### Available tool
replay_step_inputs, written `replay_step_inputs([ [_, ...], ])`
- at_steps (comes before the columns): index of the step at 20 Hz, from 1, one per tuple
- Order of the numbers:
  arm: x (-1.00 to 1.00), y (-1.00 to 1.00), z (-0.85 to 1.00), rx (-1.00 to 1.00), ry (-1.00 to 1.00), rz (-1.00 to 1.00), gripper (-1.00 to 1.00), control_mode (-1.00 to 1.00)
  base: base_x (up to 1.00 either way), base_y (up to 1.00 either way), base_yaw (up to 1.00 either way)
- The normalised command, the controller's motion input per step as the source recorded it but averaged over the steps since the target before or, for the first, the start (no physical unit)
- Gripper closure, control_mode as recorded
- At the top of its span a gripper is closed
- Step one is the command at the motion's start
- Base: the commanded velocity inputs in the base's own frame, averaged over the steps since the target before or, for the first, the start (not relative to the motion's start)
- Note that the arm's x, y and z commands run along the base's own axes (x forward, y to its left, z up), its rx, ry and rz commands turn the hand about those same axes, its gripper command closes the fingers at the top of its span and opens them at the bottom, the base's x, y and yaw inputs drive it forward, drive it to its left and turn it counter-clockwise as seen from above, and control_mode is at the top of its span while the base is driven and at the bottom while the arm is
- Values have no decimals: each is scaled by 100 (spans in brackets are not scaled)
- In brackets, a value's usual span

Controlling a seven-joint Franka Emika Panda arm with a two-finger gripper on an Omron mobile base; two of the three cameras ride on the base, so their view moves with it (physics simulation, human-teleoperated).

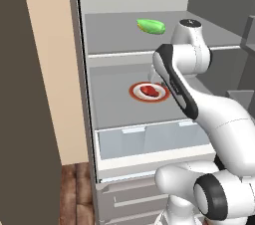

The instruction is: Transport the steak from the fridge to the microwave and turn on the microwave.

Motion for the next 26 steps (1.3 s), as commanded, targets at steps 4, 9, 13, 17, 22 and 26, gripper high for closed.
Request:
replay_step_inputs([
  [4,0,-2,-10,0,-6,5,-100,-100,0,0,0],
  [9,0,-14,-28,0,-6,12,-100,-100,0,0,0],
  [13,0,-39,-40,1,-9,11,-100,-100,0,0,0],
  [17,0,-33,-31,2,-8,8,-100,-100,0,0,0],
  [22,26,-2,-18,1,-1,2,-100,-100,0,0,0],
  [26,40,-1,-9,5,0,1,-100,-100,0,0,0],
])
